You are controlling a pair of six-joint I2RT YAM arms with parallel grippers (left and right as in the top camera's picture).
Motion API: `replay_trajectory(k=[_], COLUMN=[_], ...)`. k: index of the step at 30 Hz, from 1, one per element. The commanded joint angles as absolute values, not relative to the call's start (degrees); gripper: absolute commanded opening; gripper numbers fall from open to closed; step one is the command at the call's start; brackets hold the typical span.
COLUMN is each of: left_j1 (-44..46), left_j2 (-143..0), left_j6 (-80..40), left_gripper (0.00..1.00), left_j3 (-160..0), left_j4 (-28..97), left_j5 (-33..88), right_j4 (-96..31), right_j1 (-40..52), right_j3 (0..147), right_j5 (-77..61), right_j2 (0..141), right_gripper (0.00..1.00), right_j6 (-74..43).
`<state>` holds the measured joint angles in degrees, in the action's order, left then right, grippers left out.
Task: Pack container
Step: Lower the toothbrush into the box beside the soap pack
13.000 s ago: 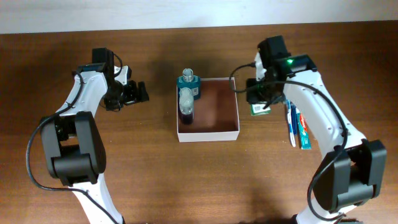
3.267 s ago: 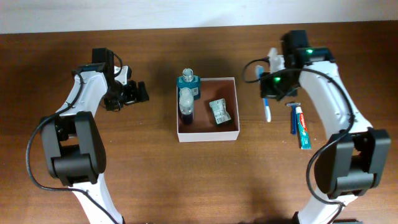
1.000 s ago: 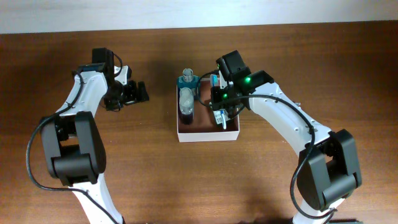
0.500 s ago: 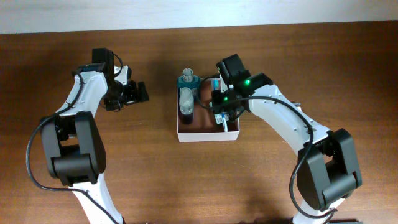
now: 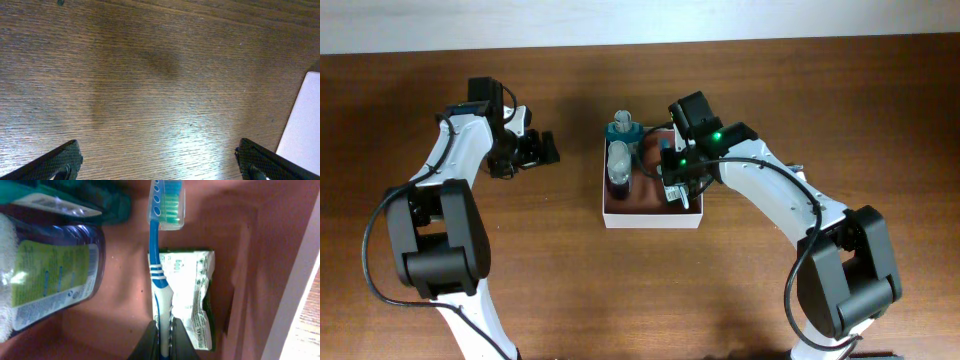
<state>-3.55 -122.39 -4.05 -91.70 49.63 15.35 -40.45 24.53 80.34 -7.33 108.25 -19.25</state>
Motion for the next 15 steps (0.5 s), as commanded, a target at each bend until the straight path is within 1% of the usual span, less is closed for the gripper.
replay_trajectory(k=[1, 15], left_j1=[-3.64, -3.64], left_j2=[-122.15, -122.15], left_j6=[-3.38, -3.38], left_gripper=[1.0, 0.99], left_j3=[-91.55, -91.55], left_j4=[49.52, 49.52], left_j5=[15.16, 15.16], right_j4=[-39.77, -36.8], right_j1=[25.17, 25.17], right_j3=[79.7, 79.7], right_j5=[-6.83, -6.81], right_j2=[107.53, 111.53], right_gripper=[0.04, 0.04], right_j6=[-18.94, -18.7])
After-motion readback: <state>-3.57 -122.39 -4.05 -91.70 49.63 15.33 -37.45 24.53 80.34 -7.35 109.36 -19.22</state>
